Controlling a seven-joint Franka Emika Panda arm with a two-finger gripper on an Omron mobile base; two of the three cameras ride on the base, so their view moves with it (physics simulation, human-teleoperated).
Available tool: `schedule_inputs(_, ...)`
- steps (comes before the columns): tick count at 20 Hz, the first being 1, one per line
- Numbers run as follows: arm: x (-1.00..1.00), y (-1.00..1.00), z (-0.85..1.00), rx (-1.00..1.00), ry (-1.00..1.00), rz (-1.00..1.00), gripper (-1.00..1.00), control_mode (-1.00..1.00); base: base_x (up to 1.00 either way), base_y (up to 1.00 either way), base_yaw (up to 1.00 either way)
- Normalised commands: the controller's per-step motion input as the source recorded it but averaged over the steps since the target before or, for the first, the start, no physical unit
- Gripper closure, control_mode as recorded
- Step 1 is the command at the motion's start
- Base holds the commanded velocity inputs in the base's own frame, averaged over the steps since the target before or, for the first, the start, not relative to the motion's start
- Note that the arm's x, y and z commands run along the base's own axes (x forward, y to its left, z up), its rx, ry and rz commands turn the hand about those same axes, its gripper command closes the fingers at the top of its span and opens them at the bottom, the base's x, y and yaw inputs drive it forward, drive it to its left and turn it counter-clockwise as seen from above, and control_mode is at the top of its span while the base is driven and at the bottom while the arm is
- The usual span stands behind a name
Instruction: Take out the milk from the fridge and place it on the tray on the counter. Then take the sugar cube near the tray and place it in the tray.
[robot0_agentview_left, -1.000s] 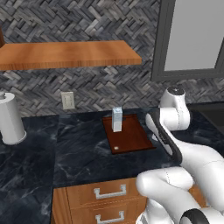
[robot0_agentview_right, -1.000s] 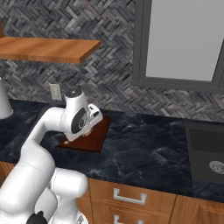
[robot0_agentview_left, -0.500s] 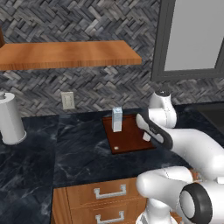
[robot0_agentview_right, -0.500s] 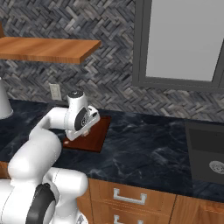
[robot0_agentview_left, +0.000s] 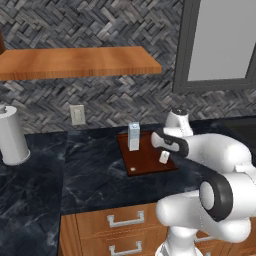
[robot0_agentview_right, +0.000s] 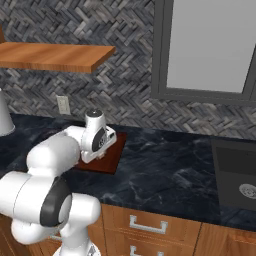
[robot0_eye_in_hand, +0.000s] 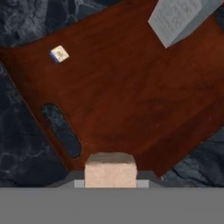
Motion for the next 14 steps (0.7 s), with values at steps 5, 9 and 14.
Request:
schedule_inputs(5,0.32,0.08,-0.19,0.00,0.09,0.00,1.00,-1.00,0.00,0.00,0.00)
schedule_inputs(9,0.28,0.00,-0.26,0.00,0.07,0.00,1.00,-1.00,0.00,0.00,0.00)
schedule_inputs(14,0.23,0.00,-0.28,0.00,0.07,0.00,1.00,-1.00,0.00,0.00,0.00)
